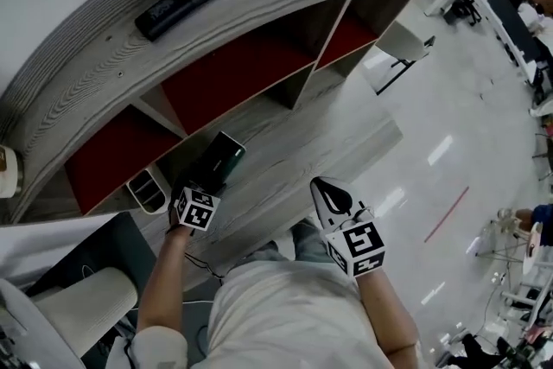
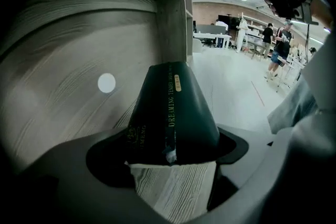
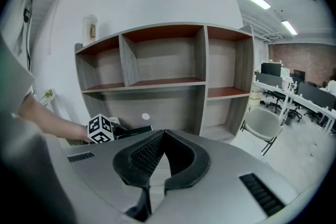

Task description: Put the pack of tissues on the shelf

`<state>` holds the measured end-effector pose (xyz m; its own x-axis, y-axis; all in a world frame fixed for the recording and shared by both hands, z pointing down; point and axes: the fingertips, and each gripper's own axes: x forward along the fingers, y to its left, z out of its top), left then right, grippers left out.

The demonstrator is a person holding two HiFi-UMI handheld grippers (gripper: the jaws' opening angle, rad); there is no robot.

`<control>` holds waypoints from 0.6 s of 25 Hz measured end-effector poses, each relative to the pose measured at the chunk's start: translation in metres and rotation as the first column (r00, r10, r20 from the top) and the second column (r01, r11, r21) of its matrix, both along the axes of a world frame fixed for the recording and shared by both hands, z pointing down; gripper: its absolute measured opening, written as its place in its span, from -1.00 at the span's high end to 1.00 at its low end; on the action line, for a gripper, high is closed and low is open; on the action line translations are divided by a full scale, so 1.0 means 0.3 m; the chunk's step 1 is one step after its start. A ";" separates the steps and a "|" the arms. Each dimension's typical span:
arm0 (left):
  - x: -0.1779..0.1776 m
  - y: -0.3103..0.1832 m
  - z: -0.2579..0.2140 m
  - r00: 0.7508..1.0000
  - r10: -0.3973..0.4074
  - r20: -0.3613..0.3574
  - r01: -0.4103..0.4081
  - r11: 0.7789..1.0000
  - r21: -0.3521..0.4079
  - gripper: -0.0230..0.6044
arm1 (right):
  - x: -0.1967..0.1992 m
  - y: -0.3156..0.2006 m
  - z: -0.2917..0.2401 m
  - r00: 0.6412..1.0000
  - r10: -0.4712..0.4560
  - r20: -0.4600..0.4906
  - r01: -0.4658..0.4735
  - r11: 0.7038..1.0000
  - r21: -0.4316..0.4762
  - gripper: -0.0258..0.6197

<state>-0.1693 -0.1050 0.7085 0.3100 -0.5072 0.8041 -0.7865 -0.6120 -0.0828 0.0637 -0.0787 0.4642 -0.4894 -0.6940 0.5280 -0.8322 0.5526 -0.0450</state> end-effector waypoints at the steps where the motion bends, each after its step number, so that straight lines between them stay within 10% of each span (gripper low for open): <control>1: -0.002 -0.011 0.023 1.000 0.007 0.001 -0.007 1.000 -0.013 -0.50 | 0.013 0.007 0.004 1.000 0.014 -0.001 -0.014 1.000 -0.004 0.83; 15: -0.040 -0.089 0.208 0.979 0.156 0.134 -0.149 0.987 -0.062 -0.50 | 0.130 0.081 0.073 0.987 0.157 -0.015 -0.158 0.986 -0.058 0.83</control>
<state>-0.1813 -0.1317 0.7709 0.2647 -0.4192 0.8685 -0.6667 -0.7303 -0.1492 0.1027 -0.0544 0.4863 -0.3708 -0.7299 0.5743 -0.9093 0.4112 -0.0645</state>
